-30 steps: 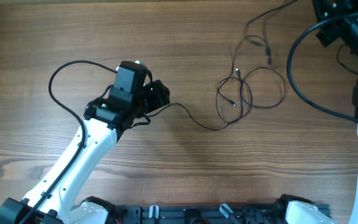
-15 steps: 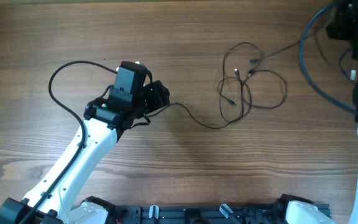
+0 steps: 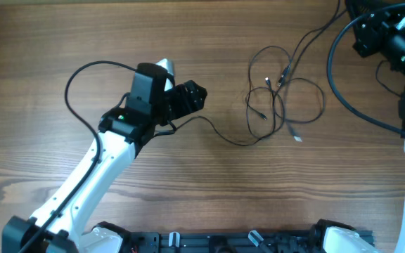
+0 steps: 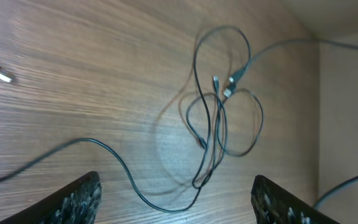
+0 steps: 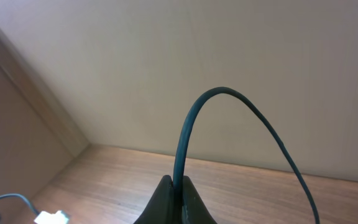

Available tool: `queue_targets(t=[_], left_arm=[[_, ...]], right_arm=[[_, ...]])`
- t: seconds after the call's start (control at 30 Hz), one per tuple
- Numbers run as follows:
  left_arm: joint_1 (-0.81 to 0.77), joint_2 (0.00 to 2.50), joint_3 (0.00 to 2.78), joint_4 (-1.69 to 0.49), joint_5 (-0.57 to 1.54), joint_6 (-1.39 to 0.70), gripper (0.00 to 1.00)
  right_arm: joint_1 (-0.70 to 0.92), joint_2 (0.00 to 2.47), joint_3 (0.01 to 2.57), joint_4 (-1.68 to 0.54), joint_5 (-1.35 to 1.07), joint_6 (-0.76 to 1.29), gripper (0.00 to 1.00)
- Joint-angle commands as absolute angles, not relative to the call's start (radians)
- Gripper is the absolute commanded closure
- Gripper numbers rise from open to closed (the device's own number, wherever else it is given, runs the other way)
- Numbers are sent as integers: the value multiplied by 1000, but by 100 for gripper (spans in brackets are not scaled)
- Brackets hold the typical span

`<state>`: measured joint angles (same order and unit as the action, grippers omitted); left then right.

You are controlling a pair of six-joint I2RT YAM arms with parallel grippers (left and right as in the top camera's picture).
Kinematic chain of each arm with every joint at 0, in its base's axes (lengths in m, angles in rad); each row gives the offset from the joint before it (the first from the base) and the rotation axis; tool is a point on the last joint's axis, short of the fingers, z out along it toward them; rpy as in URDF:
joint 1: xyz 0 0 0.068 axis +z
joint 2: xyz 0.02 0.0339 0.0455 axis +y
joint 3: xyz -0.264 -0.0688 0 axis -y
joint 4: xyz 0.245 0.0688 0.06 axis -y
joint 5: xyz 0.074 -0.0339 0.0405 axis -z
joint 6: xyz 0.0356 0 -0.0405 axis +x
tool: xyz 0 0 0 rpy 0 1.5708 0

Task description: Untangle cables

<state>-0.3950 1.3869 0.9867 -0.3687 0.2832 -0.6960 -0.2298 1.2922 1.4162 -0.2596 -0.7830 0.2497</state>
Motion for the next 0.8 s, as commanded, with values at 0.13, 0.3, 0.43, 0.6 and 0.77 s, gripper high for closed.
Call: queue_targets(t=[0.13,0.3,0.43,0.6,0.77], left_arm=[[-541,1582,986,-48,324,-685,17],[-621,1710,986,94,270,-685,18],[-670,1795,986,125,202,-684,18],[-725,1888,986,197,203,-684,25],[-743,1907,986,181,159,-684,48]], right_arm=[[-228,1298,1429,-258,-822,265,95],[-228,1298,1429,-274,-821,264,96],[-228,1298,1429,-282,-817,263,96],[-228,1298,1429,-290,-815,263,96],[-228,1298,1429,-296,-810,262,96]])
